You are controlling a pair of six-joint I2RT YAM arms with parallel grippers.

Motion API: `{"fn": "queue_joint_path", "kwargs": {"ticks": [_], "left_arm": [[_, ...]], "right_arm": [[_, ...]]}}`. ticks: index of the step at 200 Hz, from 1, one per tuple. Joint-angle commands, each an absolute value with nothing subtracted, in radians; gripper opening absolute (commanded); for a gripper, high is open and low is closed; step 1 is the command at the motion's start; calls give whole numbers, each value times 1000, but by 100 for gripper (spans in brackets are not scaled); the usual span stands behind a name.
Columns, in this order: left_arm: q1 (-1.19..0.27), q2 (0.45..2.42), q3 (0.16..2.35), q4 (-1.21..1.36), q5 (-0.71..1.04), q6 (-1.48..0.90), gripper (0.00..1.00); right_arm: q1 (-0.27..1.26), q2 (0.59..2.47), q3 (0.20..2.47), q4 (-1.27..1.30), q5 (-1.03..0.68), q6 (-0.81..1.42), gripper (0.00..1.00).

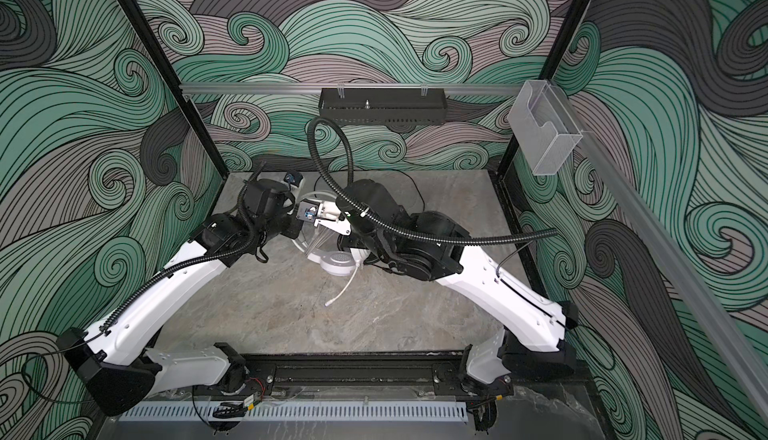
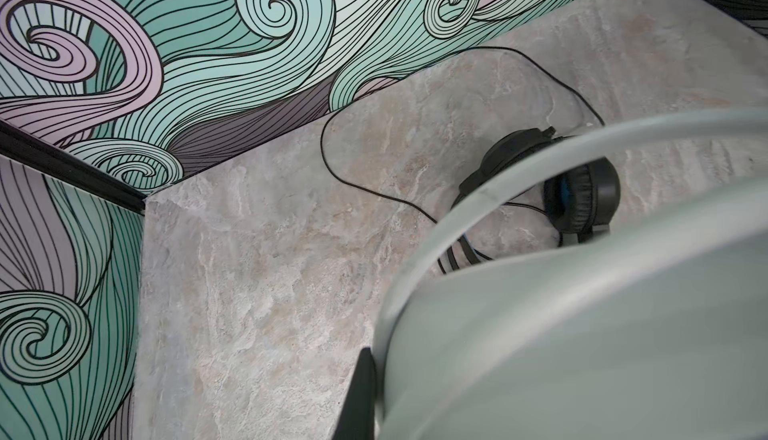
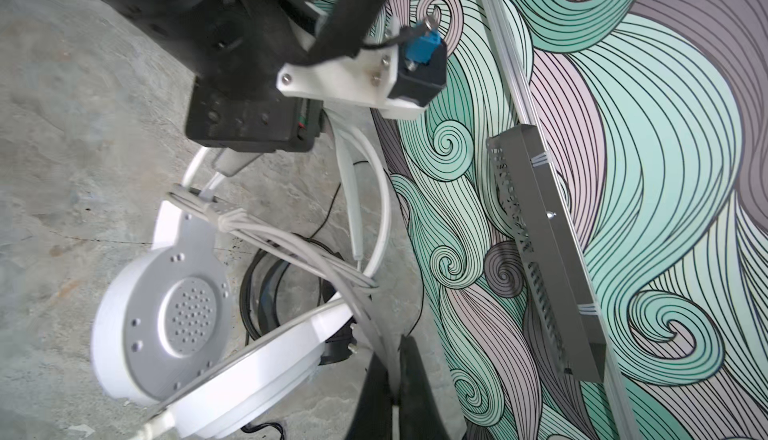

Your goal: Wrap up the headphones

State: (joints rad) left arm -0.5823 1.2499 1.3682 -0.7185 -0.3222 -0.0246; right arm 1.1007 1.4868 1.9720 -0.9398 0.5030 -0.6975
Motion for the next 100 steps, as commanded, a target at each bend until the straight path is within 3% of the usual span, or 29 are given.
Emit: {"fn": "queue_joint_path", "kwargs": {"ticks": [1, 55, 100], "left_arm": [[-575, 1199, 1361, -728, -257, -16, 0], [-575, 1150, 1334, -682, -115, 9, 0], [-575, 1132, 1336, -691, -29, 1, 0]], "right_arm": [[1045, 1435, 1941, -882, 606, -691, 0], [921, 1370, 1796, -823, 471, -558, 0], [797, 1293, 1617, -713, 236, -427, 0]]}}
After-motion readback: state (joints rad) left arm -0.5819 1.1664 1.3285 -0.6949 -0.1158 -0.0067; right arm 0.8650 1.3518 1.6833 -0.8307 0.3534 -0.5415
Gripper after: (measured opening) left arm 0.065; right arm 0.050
